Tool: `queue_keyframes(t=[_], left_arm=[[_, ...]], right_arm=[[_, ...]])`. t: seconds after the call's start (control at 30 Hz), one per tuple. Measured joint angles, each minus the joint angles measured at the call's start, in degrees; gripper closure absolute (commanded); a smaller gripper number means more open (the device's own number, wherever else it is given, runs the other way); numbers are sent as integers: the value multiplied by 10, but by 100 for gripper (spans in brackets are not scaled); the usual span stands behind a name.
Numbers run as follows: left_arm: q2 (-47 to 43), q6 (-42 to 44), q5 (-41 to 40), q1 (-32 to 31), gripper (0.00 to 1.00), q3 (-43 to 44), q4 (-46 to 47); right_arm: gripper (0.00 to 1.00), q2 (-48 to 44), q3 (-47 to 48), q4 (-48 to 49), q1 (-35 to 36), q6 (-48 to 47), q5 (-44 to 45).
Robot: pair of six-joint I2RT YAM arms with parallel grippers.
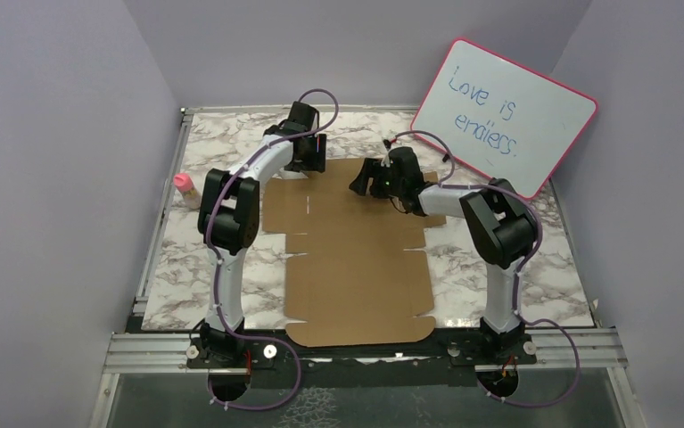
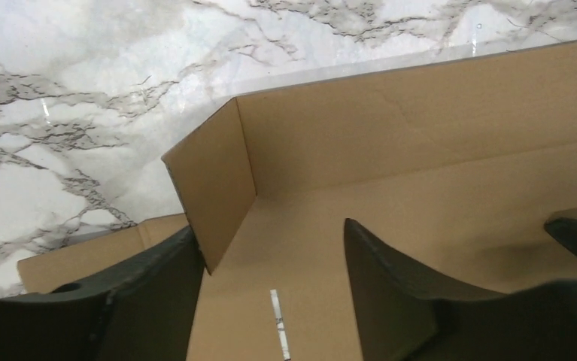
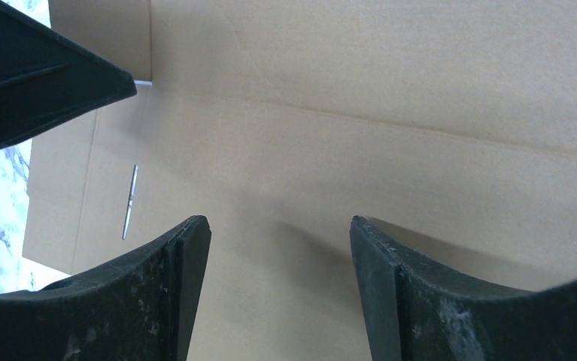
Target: Fold the paper box
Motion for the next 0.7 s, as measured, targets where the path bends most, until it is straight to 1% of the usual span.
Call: queue_keyframes(t=[0.17, 0.33, 0.5, 0.57, 0.7], left_arm=[[-38, 1, 0, 12, 13, -18, -8], [-132, -1, 6, 32, 1, -79, 1], [-226, -10, 33, 44, 1, -180, 28], [-271, -18, 56, 52, 1, -244, 43], [-337, -34, 92, 76, 1, -342, 66]], right_arm=[[21, -45, -26, -21, 0, -6, 3], [16, -115, -56, -32, 0, -18, 3], [14, -174, -95, -35, 0, -33, -8], [13, -191, -115, -35, 0, -35, -15], [13, -222, -170, -34, 0, -36, -33]])
